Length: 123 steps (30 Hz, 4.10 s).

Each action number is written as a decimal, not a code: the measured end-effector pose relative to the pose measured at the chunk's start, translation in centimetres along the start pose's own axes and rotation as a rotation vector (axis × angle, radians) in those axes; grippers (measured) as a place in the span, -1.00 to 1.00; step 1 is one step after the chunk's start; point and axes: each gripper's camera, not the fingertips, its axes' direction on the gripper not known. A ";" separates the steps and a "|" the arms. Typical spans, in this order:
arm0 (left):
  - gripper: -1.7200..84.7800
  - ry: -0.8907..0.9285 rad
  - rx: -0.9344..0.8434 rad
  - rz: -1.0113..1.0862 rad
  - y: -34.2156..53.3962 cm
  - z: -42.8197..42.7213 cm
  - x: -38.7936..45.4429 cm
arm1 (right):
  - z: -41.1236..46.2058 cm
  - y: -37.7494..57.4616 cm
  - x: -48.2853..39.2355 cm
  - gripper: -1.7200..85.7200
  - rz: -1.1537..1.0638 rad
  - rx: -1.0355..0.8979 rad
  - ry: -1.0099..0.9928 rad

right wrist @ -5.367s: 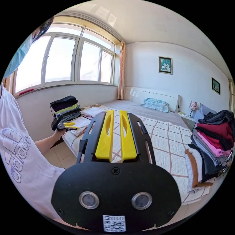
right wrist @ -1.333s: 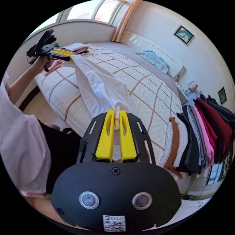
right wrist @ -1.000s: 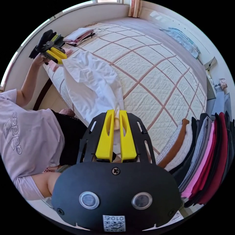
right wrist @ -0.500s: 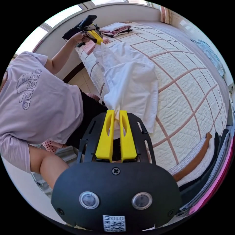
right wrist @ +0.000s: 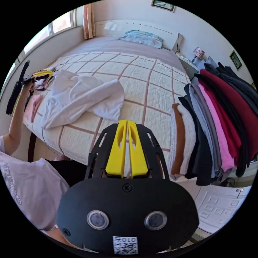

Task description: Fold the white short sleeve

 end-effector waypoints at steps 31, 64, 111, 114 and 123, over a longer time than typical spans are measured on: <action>-0.82 -0.039 0.244 0.088 -1.1 -0.6 6.4 | 1.5 17.9 2.1 -0.84 -0.283 0.178 -0.328; -0.94 0.075 0.531 0.095 18.5 -14.1 1.9 | -4.6 11.8 -4.7 -0.88 -0.469 0.521 -0.223; -0.63 -0.051 -0.003 0.851 18.3 -1.4 20.4 | -1.7 16.3 -16.9 -0.91 -0.686 0.192 -0.354; -0.63 0.058 -0.070 0.862 16.9 1.3 20.3 | -2.2 17.8 -17.3 -0.91 -0.697 0.203 -0.370; -0.86 -0.078 -0.089 0.754 23.9 -1.0 22.5 | -6.0 25.0 -18.4 -0.92 -0.533 0.246 -0.110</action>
